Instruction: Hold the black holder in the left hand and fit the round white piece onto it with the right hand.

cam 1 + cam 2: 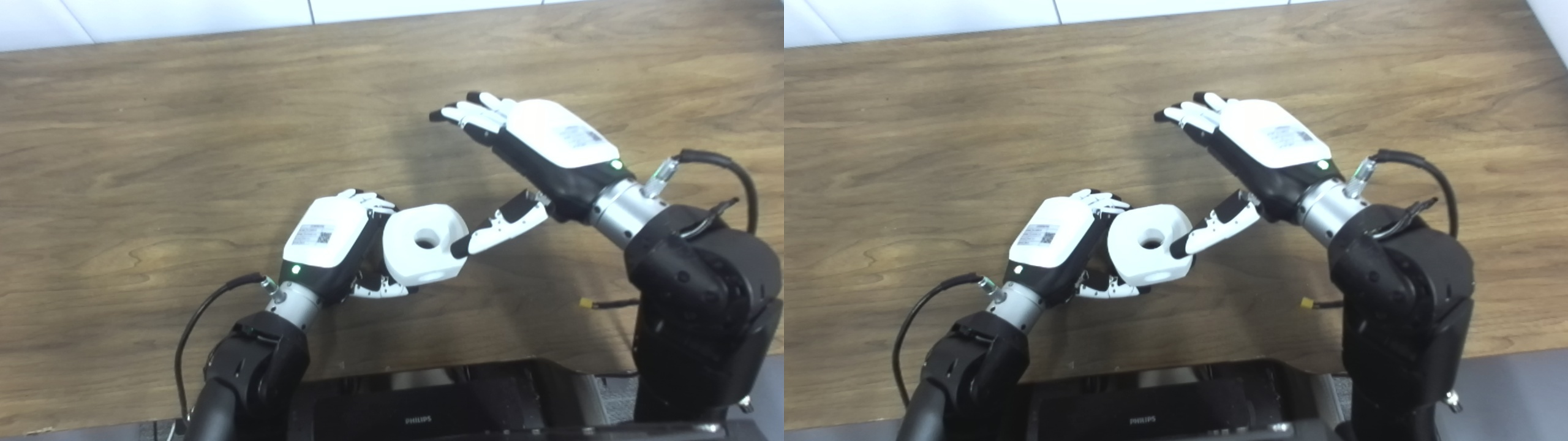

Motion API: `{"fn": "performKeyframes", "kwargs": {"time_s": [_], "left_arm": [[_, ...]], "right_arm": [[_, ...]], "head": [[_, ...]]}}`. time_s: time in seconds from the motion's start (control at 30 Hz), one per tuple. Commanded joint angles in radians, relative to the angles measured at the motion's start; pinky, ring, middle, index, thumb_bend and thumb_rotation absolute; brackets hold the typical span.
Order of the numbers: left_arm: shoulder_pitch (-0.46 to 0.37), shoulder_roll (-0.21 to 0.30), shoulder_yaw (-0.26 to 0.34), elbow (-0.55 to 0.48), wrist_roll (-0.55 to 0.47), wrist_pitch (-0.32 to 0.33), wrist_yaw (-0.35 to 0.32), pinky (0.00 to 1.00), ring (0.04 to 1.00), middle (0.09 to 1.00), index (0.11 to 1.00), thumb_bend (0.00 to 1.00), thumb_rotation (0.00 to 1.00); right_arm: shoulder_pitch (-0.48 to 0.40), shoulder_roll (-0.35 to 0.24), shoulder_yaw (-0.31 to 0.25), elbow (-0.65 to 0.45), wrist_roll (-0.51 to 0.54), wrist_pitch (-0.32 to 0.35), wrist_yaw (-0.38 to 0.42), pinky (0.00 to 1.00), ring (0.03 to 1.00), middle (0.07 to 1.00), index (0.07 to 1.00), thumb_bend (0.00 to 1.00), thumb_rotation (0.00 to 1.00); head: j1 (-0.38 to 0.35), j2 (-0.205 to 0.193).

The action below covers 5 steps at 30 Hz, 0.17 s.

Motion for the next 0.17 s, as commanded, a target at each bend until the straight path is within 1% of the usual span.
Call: {"fn": "performKeyframes", "kwargs": {"time_s": [0.0, 0.13], "left_arm": [[-0.011, -0.003, 0.000, 0.003, 0.011, 0.005, -0.003, 0.90, 0.842, 0.773, 0.489, 0.51, 0.06], [-0.011, 0.000, 0.004, 0.005, 0.003, 0.003, 0.002, 0.90, 0.843, 0.772, 0.489, 0.51, 0.06]], "right_arm": [[-0.034, -0.007, -0.021, -0.029, 0.021, -0.031, 0.091, 0.99, 1.000, 0.945, 0.926, 1.00, 0.43], [-0.045, -0.008, -0.059, -0.029, 0.038, -0.025, 0.090, 0.99, 1.000, 0.948, 0.924, 1.00, 0.43]], "head": [[-0.001, 0.001], [0.000, 0.000]]}}
